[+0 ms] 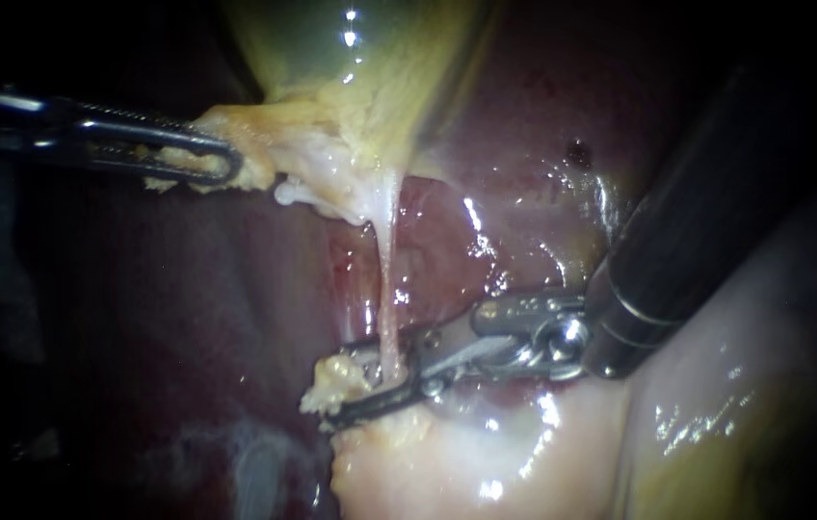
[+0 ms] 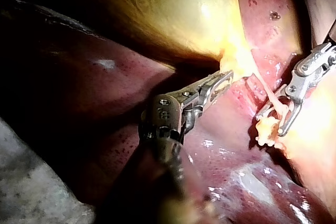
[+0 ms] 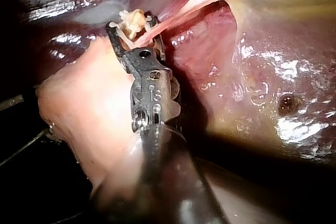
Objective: Clipping first clip right tube
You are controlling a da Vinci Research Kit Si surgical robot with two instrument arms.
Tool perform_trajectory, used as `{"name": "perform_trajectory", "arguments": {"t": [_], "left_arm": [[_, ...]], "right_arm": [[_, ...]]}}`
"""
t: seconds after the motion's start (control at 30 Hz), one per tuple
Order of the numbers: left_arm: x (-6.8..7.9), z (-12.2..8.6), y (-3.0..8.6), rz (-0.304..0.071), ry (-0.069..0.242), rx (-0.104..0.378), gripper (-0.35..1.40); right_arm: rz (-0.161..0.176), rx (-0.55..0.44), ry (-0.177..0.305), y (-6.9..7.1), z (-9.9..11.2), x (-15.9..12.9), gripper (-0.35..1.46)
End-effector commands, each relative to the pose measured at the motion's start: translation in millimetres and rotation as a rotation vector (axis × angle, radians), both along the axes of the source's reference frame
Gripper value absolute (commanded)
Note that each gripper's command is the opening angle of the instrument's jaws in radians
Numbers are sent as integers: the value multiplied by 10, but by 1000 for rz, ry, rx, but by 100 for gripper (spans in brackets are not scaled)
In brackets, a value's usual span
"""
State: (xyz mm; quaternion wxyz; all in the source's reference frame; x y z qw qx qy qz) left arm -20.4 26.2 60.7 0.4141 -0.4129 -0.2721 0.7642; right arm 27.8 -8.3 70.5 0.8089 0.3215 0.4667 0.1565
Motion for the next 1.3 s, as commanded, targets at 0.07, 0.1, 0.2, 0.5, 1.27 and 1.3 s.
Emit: {"name": "perform_trajectory", "arguments": {"t": [0.07, 0.1, 0.2, 0.5, 1.27, 1.3], "left_arm": [[0, 0, 0, 0, 0, 0, -35], [0, 0, 0, 0, 0, 0, -35], [0, 0, 0, 0, 0, 0, -35], [0, 0, 0, 0, 0, 0, -35], [0, 0, 0, 0, 0, 0, -35], [0, 0, 0, 0, 0, 0, -35]], "right_arm": [[-3, -15, 5, 0, 0, -1, 50], [-2, -28, 8, 1, 1, -3, 50], [-7, -62, 18, 2, 1, -6, 50], [-10, -114, 31, 5, 1, -18, 50], [-2, -103, 30, 20, -13, -34, 50], [-2, -103, 30, 20, -13, -34, 50]]}}
